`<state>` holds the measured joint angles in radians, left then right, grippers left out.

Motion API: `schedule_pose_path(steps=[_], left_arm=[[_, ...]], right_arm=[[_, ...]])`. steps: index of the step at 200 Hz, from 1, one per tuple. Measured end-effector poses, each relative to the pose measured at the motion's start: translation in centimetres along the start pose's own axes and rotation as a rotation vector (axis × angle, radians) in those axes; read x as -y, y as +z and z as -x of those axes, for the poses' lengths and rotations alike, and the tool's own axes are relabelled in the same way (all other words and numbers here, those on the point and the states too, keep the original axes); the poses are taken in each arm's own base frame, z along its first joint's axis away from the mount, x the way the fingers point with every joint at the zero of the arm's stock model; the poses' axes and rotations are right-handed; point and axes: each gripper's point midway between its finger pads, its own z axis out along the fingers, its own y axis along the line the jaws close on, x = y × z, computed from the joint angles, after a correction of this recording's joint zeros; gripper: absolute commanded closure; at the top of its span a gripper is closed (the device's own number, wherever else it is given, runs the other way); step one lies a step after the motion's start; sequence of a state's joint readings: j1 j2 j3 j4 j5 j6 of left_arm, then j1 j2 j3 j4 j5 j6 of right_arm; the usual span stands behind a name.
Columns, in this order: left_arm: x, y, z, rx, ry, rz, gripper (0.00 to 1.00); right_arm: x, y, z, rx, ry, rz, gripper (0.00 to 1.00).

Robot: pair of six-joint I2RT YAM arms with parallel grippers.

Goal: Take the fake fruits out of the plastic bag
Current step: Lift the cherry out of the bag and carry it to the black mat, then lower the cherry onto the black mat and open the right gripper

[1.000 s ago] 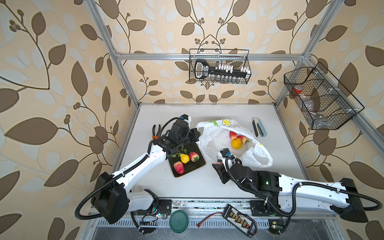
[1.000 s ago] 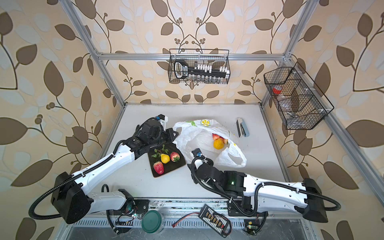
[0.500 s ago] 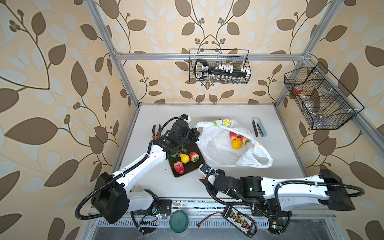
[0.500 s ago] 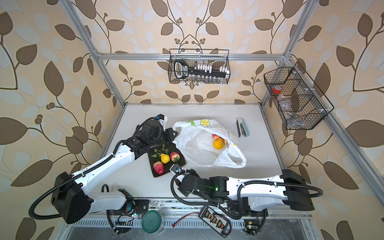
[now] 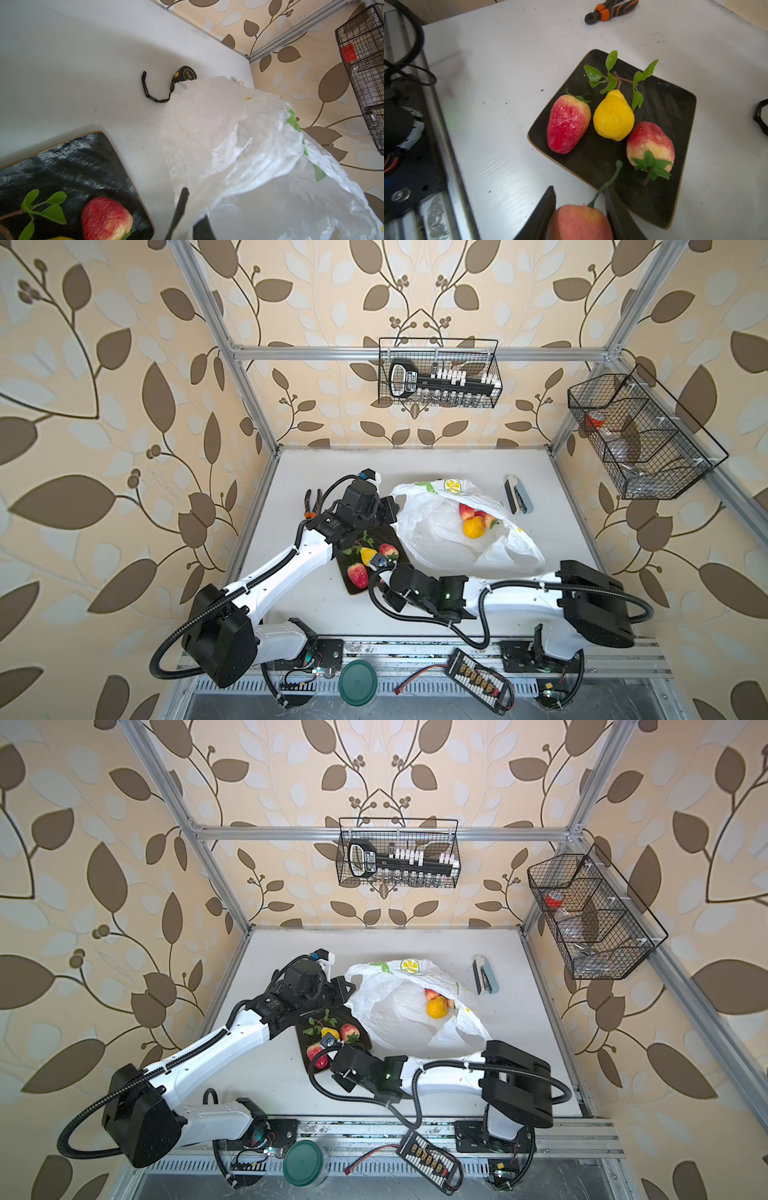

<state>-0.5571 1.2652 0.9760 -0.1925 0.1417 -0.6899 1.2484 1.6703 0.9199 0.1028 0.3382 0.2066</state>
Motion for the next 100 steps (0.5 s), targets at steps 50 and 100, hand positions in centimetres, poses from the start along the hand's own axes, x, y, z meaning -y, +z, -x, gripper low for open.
schedule_pose_path(steps=[50, 100], left_arm=[[-0.3, 0.0, 0.1, 0.007, 0.000, 0.015, 1.00], [-0.3, -0.1, 0.2, 0.010, 0.000, 0.016, 1.00]], right_arm=[[0.5, 4.1, -0.4, -0.039, 0.015, -0.032, 0.61], [1.7, 6.4, -1.9, -0.086, 0.043, -0.079, 0.53]])
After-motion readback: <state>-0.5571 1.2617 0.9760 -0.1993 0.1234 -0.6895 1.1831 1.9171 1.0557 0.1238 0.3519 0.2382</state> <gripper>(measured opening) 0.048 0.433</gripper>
